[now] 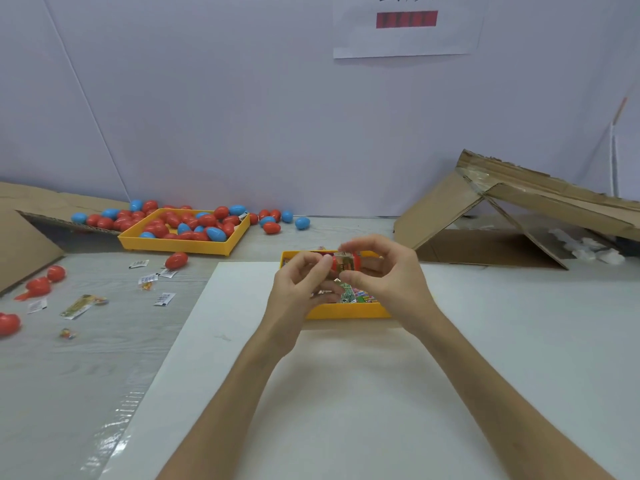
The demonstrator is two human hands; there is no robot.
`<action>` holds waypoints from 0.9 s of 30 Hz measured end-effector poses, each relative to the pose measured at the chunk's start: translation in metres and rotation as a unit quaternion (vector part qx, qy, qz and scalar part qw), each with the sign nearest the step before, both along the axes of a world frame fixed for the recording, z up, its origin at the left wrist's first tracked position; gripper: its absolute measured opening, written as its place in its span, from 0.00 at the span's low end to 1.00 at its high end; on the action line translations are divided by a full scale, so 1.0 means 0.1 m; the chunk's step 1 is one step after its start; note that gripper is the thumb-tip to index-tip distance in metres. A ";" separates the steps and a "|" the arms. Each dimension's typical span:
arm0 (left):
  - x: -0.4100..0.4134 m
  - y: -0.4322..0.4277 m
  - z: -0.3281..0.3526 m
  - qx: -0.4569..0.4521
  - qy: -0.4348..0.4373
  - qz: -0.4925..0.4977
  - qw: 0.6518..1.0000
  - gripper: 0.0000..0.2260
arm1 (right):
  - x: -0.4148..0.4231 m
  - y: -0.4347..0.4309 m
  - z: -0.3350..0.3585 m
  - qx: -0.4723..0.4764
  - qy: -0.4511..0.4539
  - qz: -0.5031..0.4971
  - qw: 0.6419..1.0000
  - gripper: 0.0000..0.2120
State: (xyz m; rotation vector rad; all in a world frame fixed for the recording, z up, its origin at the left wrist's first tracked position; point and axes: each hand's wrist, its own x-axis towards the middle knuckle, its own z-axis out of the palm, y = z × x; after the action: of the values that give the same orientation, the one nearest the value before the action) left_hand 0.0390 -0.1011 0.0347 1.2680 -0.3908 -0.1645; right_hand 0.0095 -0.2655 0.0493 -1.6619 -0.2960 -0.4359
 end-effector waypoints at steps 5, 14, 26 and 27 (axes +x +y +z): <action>0.00 0.00 0.01 -0.045 0.021 0.008 0.999 0.16 | -0.01 0.05 -0.01 0.031 -0.015 0.045 0.998 0.18; -0.02 0.00 0.03 -0.062 0.056 -0.036 0.996 0.18 | 0.03 -0.02 -0.03 -0.024 -0.055 -0.029 0.998 0.08; -0.03 0.00 0.03 -0.134 0.132 -0.079 0.979 0.14 | 0.05 0.01 -0.09 -0.066 -0.093 -0.041 0.993 0.12; -0.03 0.00 0.03 -0.139 0.139 -0.084 0.977 0.15 | 0.05 0.01 -0.09 -0.061 -0.093 -0.041 0.993 0.12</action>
State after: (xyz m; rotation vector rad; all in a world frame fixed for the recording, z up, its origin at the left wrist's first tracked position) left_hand 0.0358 -0.1014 0.0377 0.9198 -0.2674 -0.4126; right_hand 0.0145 -0.2640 0.0400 -1.7601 -0.4003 -0.6475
